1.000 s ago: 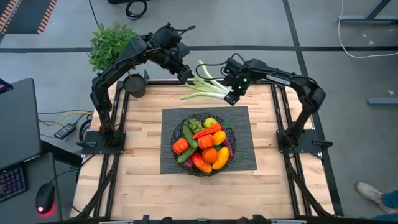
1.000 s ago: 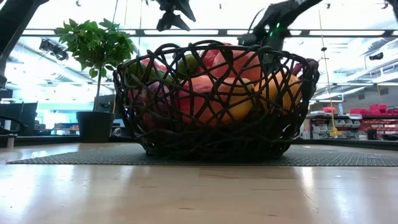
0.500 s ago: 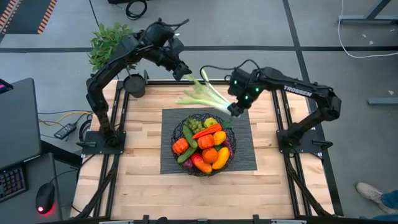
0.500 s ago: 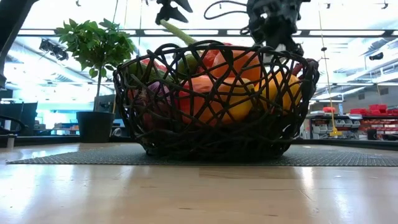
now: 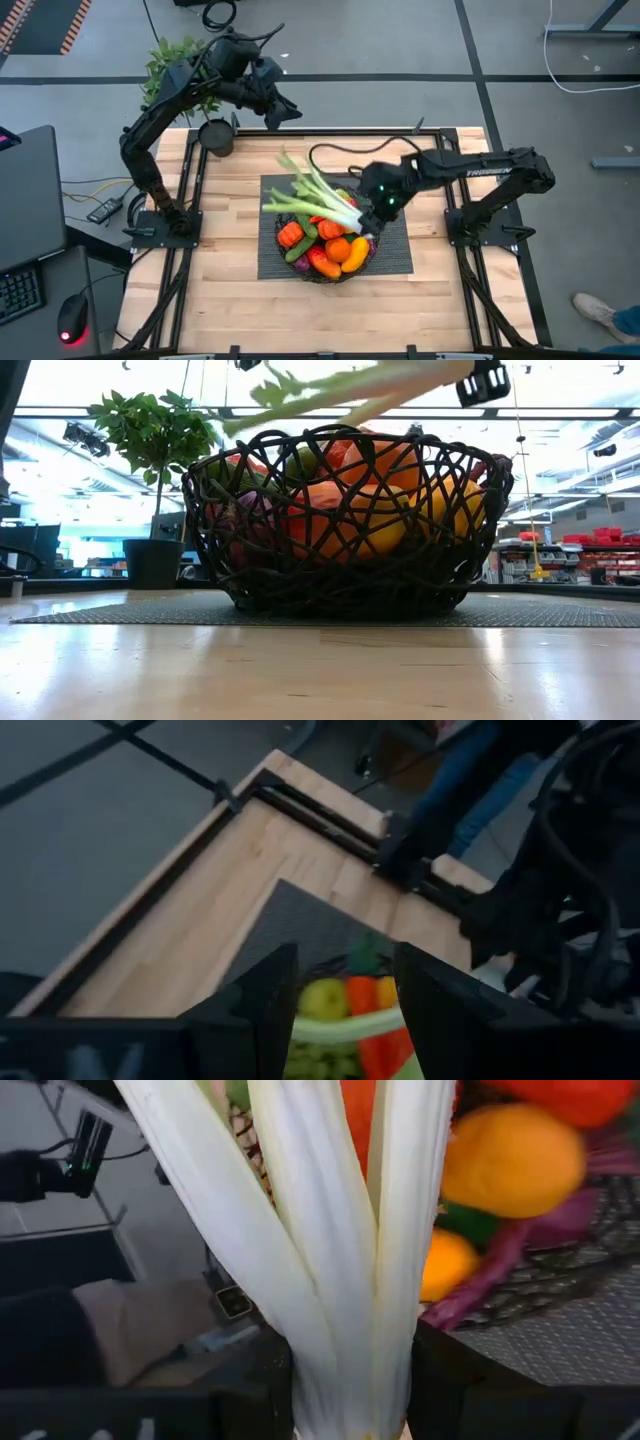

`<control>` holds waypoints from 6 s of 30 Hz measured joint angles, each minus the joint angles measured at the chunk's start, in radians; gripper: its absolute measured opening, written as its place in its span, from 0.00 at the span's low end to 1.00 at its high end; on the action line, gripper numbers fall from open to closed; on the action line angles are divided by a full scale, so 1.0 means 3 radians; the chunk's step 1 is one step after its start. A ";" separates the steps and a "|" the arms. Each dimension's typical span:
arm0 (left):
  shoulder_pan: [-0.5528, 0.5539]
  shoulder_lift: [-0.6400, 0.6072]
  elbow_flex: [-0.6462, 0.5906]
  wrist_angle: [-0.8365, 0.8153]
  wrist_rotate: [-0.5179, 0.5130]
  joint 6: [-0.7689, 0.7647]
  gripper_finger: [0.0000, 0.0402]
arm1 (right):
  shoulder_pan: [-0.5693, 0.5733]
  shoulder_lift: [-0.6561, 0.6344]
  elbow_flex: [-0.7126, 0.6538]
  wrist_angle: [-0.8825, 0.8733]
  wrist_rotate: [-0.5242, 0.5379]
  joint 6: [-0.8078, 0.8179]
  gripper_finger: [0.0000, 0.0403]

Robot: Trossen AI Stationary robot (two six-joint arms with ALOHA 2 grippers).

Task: Build produce basket
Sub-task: Put the green celery into the black wire basket, then return to Home Position

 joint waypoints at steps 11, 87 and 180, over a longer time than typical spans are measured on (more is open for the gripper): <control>-0.0609 0.0067 -0.0004 0.0445 -0.0266 -0.0293 0.43 | 0.0388 0.0247 0.0003 0.0154 0.0454 0.0070 0.36; -0.1832 0.0096 -0.0031 -0.0436 -0.1111 -0.0783 0.43 | 0.0700 0.0232 0.0000 -0.0365 0.0957 -0.0012 0.94; -0.1735 -0.3865 -0.5513 0.3901 -0.1345 -0.1492 0.01 | 0.0579 -0.3456 -0.3367 0.3327 0.2068 -0.0157 0.01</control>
